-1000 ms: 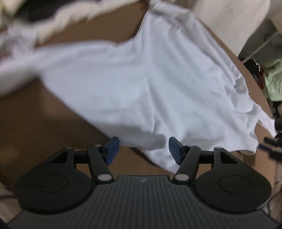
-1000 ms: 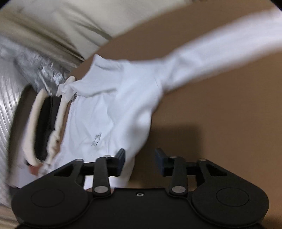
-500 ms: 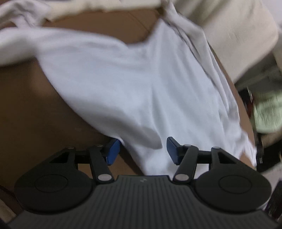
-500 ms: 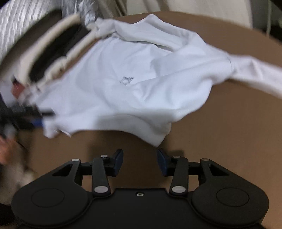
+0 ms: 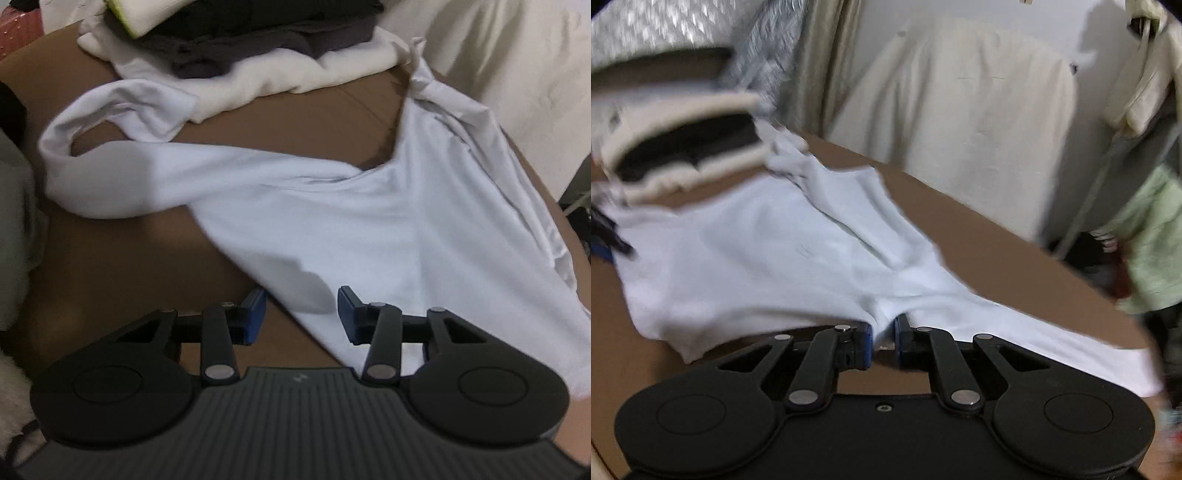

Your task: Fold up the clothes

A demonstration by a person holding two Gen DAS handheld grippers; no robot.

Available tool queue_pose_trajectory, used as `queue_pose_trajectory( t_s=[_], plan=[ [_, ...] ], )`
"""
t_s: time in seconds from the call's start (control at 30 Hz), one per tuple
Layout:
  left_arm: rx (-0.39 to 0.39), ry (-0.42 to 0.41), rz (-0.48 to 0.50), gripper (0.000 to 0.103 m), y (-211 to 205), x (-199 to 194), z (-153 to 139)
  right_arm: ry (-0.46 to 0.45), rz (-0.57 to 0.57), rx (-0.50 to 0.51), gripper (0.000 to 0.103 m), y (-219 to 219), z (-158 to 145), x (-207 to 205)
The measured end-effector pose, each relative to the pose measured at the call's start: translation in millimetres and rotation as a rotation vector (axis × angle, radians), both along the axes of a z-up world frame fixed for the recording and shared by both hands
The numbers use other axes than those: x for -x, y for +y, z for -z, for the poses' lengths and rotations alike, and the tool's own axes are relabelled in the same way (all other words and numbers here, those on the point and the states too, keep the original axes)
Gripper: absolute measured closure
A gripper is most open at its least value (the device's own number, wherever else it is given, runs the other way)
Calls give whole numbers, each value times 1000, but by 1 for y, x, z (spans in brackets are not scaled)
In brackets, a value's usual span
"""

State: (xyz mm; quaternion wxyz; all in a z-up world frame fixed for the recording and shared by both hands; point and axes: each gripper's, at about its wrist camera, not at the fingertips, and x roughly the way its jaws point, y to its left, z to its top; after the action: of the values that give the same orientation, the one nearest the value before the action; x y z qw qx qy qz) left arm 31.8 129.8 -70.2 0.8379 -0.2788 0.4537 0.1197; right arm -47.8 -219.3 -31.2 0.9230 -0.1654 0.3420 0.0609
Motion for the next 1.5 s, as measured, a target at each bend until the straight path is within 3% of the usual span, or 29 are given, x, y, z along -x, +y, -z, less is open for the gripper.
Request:
queue_pose_trajectory(
  t_s=[0.13,0.17,0.27,0.3,0.37,0.43,0.5,0.57,0.6,0.63,0.7,0.73,0.8,0.87,0.93,1.0,1.07,1.13,1.2,1.27,1.3,1.33,1.37,1.5],
  plan=[
    [18,2,-3,61,2,-1,0,303,16,108,92,-7,60,-9],
    [4,1,0,61,1,-1,-1,331,7,138,92,-5,66,-10],
    [-11,23,10,58,-1,-3,1,342,-25,96,92,-5,56,-14],
    [-5,29,9,58,-1,-5,2,360,-24,68,90,-10,53,-16],
    [11,20,21,53,-3,-6,4,406,-42,-37,77,-21,41,-18],
    [32,7,36,51,-5,-8,4,423,-93,-205,74,-40,21,-21],
    [64,-10,53,45,-8,-10,7,395,-88,-362,64,-68,-3,-30],
    [72,-3,80,18,-14,-24,13,351,-18,-469,54,-101,-18,-48],
    [75,1,94,14,-16,-31,16,338,38,-497,54,-117,-20,-62],
    [42,19,114,16,-22,-41,17,328,98,-520,54,-133,-21,-76],
    [-88,7,134,60,-34,-52,8,333,268,-511,53,-159,-8,-110],
    [-174,-5,128,100,-38,-55,3,338,359,-513,53,-173,2,-126],
    [-138,-32,84,99,-30,-48,4,353,537,-586,53,-201,31,-145],
    [-90,-58,37,99,-21,-40,5,353,664,-772,53,-226,58,-142],
    [-202,-47,21,98,-25,-33,0,316,773,-1010,53,-245,83,-125],
    [-385,-40,57,98,-45,-35,-8,301,854,-1078,53,-247,99,-114],
    [-421,-39,82,99,-52,-38,-8,270,836,-1098,53,-246,100,-118],
    [-415,-34,85,99,-51,-41,-6,188,791,-1103,49,-246,95,-126],
    [-367,-23,62,99,-40,-41,-2,160,762,-1026,39,-242,95,-144],
    [-351,-46,51,100,-36,-36,-7,161,754,-935,43,-237,103,-160],
    [-365,-58,61,100,-38,-34,-10,150,761,-897,51,-234,106,-164],
    [-372,-55,75,100,-41,-33,-9,128,777,-841,84,-231,103,-166],
    [-378,-50,90,100,-43,-33,-9,105,795,-761,95,-228,95,-166],
    [-390,-28,127,100,-49,-34,-5,-90,850,-443,100,-212,52,-153]
  ],
)
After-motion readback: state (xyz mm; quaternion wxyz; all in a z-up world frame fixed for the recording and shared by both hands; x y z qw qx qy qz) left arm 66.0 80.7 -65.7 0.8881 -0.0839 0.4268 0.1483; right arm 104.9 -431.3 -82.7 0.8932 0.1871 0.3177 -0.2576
